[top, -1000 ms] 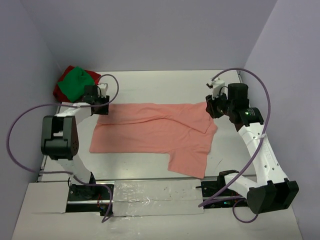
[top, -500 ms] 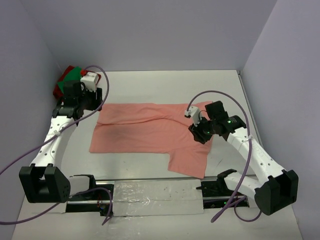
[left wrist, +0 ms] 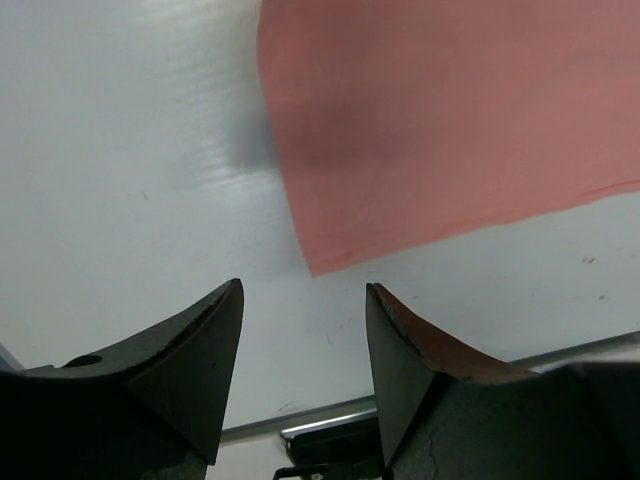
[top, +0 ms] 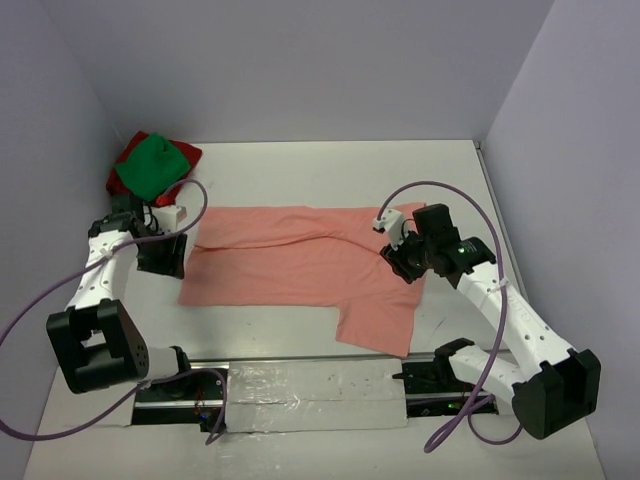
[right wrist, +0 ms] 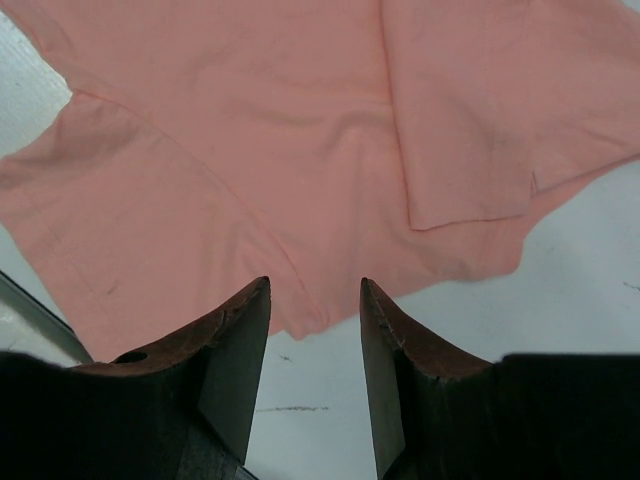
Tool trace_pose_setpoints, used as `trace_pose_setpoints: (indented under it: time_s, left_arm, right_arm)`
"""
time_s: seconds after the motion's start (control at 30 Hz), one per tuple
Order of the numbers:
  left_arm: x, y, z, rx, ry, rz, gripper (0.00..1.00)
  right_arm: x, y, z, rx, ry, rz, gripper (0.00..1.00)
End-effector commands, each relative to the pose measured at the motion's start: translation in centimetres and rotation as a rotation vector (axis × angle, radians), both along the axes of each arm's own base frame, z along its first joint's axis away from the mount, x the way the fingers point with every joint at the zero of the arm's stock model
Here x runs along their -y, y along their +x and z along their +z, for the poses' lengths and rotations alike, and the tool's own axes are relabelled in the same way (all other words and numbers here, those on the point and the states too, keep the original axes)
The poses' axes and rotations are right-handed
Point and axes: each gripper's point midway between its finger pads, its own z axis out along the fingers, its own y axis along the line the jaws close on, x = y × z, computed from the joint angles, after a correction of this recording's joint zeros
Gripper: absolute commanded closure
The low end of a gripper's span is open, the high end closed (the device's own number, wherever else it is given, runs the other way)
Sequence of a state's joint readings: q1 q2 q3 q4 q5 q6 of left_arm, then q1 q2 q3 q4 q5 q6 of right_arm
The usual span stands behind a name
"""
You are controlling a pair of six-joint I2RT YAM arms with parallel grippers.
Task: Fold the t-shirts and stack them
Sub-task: Fold the tshirt
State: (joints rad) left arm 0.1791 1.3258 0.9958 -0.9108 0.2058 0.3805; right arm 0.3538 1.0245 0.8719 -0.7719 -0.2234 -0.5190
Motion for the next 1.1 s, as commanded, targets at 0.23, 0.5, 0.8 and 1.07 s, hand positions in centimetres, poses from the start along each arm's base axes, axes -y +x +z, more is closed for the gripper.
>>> trace_pose_setpoints:
  time_s: [0.23,0.5,0.8,1.07]
  left_arm:
    - [1.1,-6.3,-4.5,-0.257,-0.177,-0.119,0.39]
    - [1.1,-6.4,-6.7,-0.297,-0.200,-0.119,0.39]
    - [-0.1,-4.3,-7.4,-0.212,-0.138,-0.071,0.42]
    - [0.0,-4.9,-8.7,-0.225,-0.139,-0.067,0.48]
  right_arm:
    - [0.1,1.5,-0.3,0.091,-0.006,-0.018,0.52]
    - [0.2,1.3,0.1,0.105,-0.004,-0.010,0.52]
    - [0.2,0.7,0.2,0.095,-0.002,0.004,0.51]
    - [0.0,0.9,1.0,0.094,0.006,0.005,0.51]
